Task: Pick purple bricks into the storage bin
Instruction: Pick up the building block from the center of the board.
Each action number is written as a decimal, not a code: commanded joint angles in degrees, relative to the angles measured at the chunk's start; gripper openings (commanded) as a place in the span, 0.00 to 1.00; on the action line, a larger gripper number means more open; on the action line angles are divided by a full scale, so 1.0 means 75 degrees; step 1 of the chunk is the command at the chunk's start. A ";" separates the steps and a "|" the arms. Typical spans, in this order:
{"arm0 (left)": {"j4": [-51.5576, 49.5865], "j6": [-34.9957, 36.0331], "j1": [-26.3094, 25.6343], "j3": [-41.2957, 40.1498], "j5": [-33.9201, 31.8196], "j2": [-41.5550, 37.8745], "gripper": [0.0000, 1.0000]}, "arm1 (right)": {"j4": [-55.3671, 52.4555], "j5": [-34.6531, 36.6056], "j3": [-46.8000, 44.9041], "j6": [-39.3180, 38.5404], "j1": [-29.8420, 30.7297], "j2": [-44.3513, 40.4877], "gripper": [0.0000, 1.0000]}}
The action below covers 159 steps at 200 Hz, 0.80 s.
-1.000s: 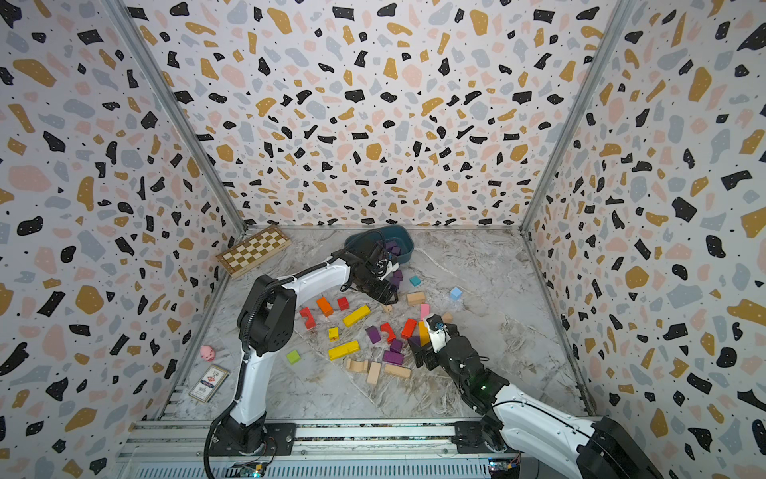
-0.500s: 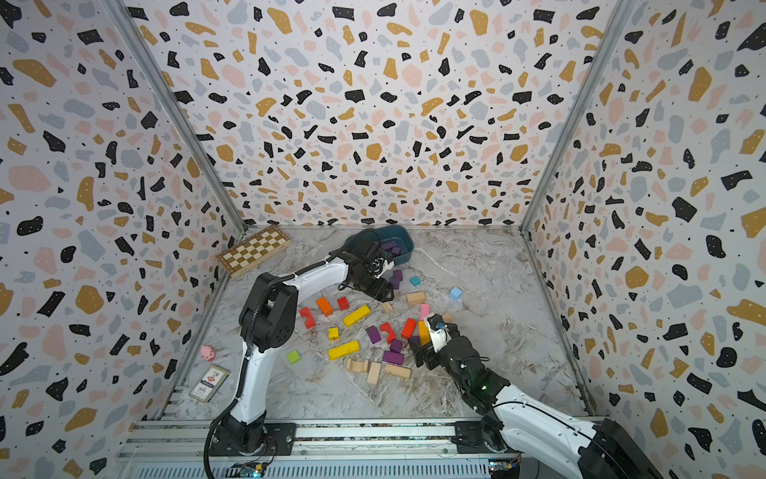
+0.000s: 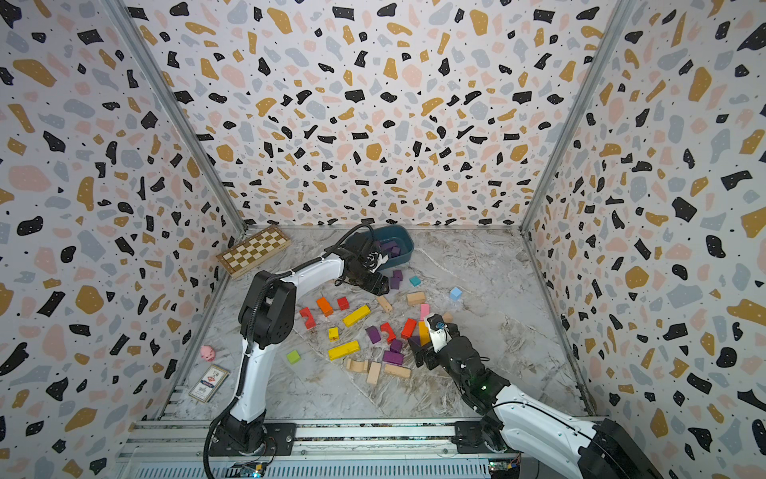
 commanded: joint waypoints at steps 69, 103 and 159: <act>-0.0083 -0.0105 -0.0150 0.0450 -0.0335 0.0424 0.72 | 0.0110 -0.0025 0.0074 0.0048 -0.0030 -0.0071 1.00; -0.0255 -0.0106 -0.0155 0.0685 -0.0461 0.0554 0.62 | 0.0110 -0.0030 0.0068 0.0048 -0.0024 -0.0065 1.00; -0.0374 -0.0129 -0.0160 0.0780 -0.0697 0.0670 0.48 | 0.0110 -0.0042 0.0068 0.0048 -0.0030 -0.0069 1.00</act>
